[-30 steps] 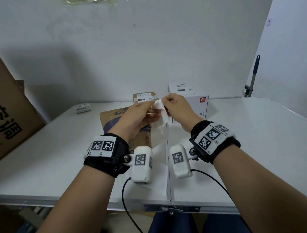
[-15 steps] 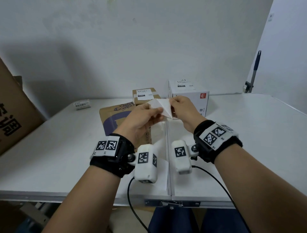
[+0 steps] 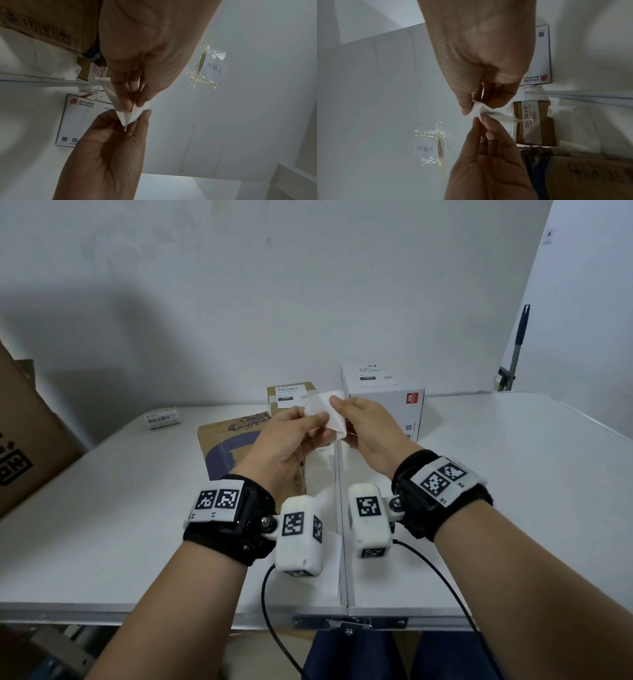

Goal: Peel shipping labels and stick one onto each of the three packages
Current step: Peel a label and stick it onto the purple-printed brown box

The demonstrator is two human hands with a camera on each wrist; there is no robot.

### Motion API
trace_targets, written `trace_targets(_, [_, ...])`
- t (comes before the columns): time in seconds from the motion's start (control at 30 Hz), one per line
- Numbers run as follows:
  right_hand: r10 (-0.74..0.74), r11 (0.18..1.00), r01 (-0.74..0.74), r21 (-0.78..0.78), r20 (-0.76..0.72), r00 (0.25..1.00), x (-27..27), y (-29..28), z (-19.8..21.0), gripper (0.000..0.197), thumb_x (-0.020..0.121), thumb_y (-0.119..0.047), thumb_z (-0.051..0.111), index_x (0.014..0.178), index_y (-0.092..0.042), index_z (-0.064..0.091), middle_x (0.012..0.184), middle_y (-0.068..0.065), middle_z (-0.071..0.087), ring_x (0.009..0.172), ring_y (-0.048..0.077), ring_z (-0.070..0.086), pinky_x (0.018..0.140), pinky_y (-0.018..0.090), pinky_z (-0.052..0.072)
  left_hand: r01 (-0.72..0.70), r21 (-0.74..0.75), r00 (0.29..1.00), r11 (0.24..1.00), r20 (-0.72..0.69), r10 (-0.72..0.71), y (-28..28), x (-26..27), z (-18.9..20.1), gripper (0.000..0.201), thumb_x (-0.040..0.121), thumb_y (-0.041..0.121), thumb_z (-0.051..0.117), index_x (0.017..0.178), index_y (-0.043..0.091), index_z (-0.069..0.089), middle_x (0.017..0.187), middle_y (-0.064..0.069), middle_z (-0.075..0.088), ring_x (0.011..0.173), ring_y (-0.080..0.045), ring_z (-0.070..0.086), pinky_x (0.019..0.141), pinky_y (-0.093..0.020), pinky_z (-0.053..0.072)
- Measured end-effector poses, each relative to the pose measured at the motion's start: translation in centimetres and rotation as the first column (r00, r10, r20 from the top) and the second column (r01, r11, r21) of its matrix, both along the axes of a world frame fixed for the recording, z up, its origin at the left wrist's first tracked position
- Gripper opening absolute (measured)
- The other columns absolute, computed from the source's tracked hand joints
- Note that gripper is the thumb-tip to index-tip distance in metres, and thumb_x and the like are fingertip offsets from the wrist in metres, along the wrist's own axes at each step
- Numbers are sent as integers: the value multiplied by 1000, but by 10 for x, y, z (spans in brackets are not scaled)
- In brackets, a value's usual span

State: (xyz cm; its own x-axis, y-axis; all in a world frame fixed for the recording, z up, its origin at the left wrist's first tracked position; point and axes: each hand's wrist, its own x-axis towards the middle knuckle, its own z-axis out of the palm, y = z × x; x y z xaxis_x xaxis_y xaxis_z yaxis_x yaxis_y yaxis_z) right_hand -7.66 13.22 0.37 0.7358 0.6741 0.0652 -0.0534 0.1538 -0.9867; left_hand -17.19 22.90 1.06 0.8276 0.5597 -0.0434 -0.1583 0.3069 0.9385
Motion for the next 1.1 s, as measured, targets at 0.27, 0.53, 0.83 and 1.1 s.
trace_targets(0.27, [-165,986,164,41,28,986,3,3,-3,14,94,-25,59,92,-11,62,73,-1,62,49,3,54,44,14,42,37,-63,999,997,-6,-38,2,-2,7,37,85,-5,63,121,-9,56,109,-23,65,76,-21,66,65,-23,59])
trace_targets(0.53, [-266,962,272,-16,160,951,5,13,4,10,90,-22,63,84,-14,62,72,0,59,40,6,45,39,16,37,-87,88,982,992,-162,101,23,-11,20,11,83,-4,63,88,5,58,86,-13,65,61,-16,61,48,-20,52])
trace_targets(0.83, [-278,959,275,63,49,959,-1,33,-2,16,89,-21,66,101,-11,69,76,11,61,38,7,47,41,14,40,-196,220,955,956,-180,237,56,-32,22,12,84,0,59,77,9,55,71,-10,61,49,-16,57,43,-23,50])
trace_targets(1.1, [-203,972,218,87,-152,967,-7,49,-6,4,90,-19,65,93,-16,67,69,-2,56,42,2,41,38,11,36,-243,162,962,956,-89,260,87,-52,20,12,89,-6,56,93,5,54,84,-13,62,54,-13,66,51,-19,54])
